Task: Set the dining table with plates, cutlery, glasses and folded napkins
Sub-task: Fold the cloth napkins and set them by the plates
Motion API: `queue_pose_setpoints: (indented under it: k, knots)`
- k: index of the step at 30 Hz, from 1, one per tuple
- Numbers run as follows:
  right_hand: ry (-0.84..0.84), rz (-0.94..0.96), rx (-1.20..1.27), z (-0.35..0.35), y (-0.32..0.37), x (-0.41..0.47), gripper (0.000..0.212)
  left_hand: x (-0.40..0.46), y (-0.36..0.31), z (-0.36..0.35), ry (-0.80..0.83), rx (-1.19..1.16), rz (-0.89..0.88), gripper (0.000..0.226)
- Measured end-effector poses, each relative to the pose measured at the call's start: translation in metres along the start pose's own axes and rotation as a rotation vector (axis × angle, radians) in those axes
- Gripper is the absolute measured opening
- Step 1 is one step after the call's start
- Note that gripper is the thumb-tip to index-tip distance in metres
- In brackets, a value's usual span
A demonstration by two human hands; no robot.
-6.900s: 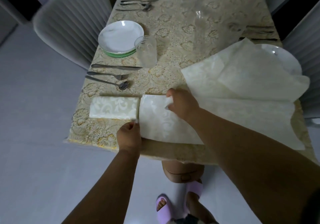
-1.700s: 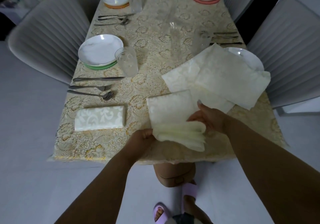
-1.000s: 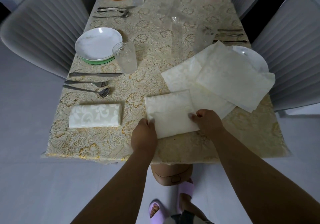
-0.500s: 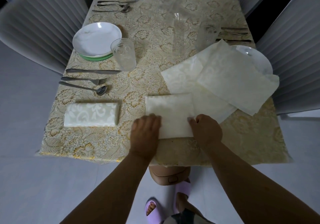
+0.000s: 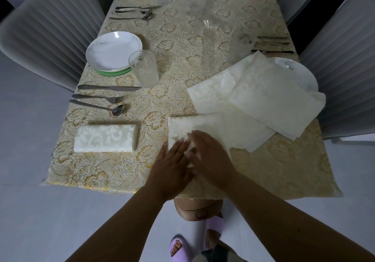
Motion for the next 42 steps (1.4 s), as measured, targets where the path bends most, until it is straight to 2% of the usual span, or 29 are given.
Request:
queue_pose_setpoints:
  k: [2,3,6,10,12,15,17,20,22,23,26,28,32,35,37,38,40,41,42]
  knots:
    - [0.222,0.018,0.114,-0.011,0.005,-0.003,0.079,0.0,0.0,0.0,0.004,-0.014,0.003,0.066]
    - [0.277,0.034,0.105,-0.014,0.002,-0.005,0.084,0.0,0.0,0.0,0.002,-0.018,0.003,0.065]
    - [0.306,0.072,-0.069,-0.02,-0.018,-0.018,0.081,0.0,0.002,-0.002,-0.017,-0.018,-0.002,0.061]
    - [0.264,0.069,-0.161,-0.015,-0.048,-0.037,0.081,-0.002,0.01,-0.001,-0.048,-0.043,0.03,0.066]
    - [0.301,0.087,-0.193,-0.011,-0.056,-0.041,0.086,-0.002,0.015,0.001,-0.054,-0.066,0.036,0.066]
    - [0.372,0.073,-0.172,-0.004,-0.062,-0.037,0.078,0.0,0.025,0.003,-0.068,-0.127,0.038,0.061]
    - [0.344,0.087,-0.126,0.004,-0.064,-0.029,0.07,0.001,0.03,0.006,-0.082,-0.184,0.027,0.063]
    - [0.37,0.023,0.035,0.017,-0.071,-0.02,0.057,0.004,0.032,0.015,-0.118,-0.241,0.026,0.069]
    - [0.286,-0.089,0.222,0.027,-0.074,-0.011,0.041,0.008,0.032,0.024,-0.147,-0.399,0.128,0.061]
    - [0.241,-0.146,0.314,0.031,-0.076,-0.006,0.035,0.012,0.033,0.029,-0.135,-0.535,0.234,0.052]
    - [0.178,-0.348,0.401,0.031,-0.09,0.013,0.044,0.029,0.037,0.038,-0.079,-0.871,0.556,0.031]
    - [0.143,-0.475,0.411,0.025,-0.097,0.024,0.049,0.042,0.038,0.042,-0.122,-0.95,0.677,0.024]
    - [0.128,-0.574,0.3,0.016,-0.099,0.037,0.05,0.064,0.032,0.046,-0.19,-0.747,0.78,0.023]
    - [0.12,-0.628,0.212,0.012,-0.098,0.044,0.048,0.073,0.029,0.04,-0.18,-0.594,0.906,0.03]
    - [0.142,-0.634,0.184,0.011,-0.101,0.048,0.046,0.076,0.027,0.038,-0.201,-0.514,0.983,0.027]
    - [0.163,-0.627,0.177,0.01,-0.101,0.051,0.044,0.076,0.025,0.038,-0.26,-0.431,0.958,0.024]
    - [0.229,-0.598,0.131,0.01,-0.102,0.056,0.038,0.078,0.016,0.037,-0.416,-0.215,0.747,0.025]
    - [0.255,-0.595,0.123,0.011,-0.103,0.058,0.04,0.078,0.01,0.036,-0.441,-0.143,0.602,0.031]
    - [0.28,-0.605,0.13,0.011,-0.103,0.06,0.043,0.079,0.002,0.032,-0.358,-0.096,0.466,0.041]
Point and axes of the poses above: each hand's wrist, its own x-axis towards the middle knuckle, its own z-axis out of the back of the hand, y = z × x, the point moved 2 cm from there along x, towards the middle knuckle, and after that the axes turned 7 degrees about z, right-handed, at the moved point
